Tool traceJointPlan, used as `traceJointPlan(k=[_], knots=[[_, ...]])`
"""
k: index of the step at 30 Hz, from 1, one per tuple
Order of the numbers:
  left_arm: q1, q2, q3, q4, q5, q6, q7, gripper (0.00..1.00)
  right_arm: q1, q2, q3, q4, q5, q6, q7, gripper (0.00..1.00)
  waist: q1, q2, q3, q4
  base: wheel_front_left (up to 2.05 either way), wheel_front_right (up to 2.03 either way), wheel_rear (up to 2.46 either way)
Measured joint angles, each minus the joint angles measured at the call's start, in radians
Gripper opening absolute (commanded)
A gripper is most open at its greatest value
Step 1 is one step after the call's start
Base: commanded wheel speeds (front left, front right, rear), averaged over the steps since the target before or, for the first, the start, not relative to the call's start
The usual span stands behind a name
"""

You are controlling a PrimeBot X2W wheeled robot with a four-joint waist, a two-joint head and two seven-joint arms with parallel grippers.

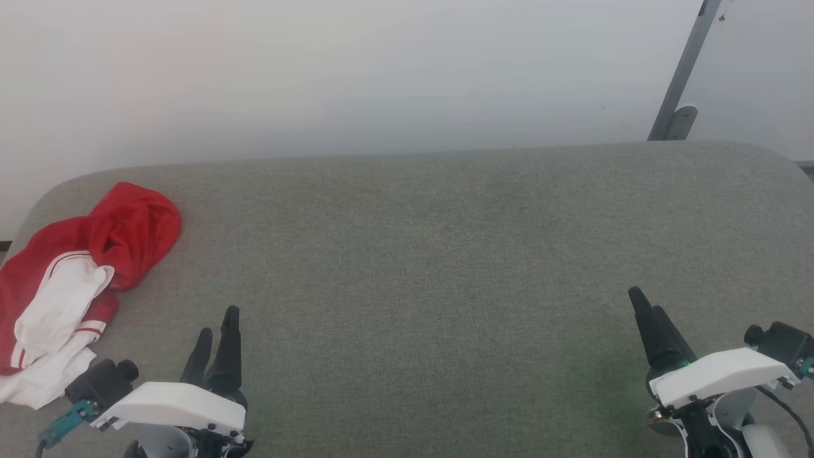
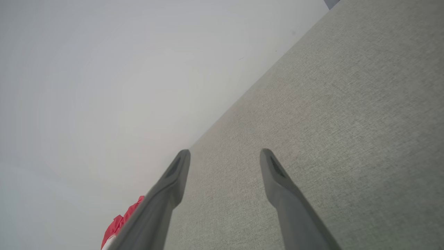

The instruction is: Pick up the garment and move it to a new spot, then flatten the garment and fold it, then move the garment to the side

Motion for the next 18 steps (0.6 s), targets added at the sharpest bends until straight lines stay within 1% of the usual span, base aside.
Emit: traceJointPlan(k=[14, 18], knots=[[0.004, 0.016, 0.005, -0.015, 0.164, -0.004, -0.044, 1.00, -0.001, -0.027, -0.005, -0.011, -0.142, 0.000, -0.025, 1.00, 0.0000, 0.0000, -0.004, -0.005, 0.00, 0.00, 0.00], [0.007, 0.019, 0.007, -0.023, 0.196, -0.006, -0.053, 1.00, -0.002, -0.033, -0.006, -0.015, -0.180, 0.000, -0.030, 1.00, 0.0000, 0.0000, -0.006, -0.006, 0.00, 0.00, 0.00]])
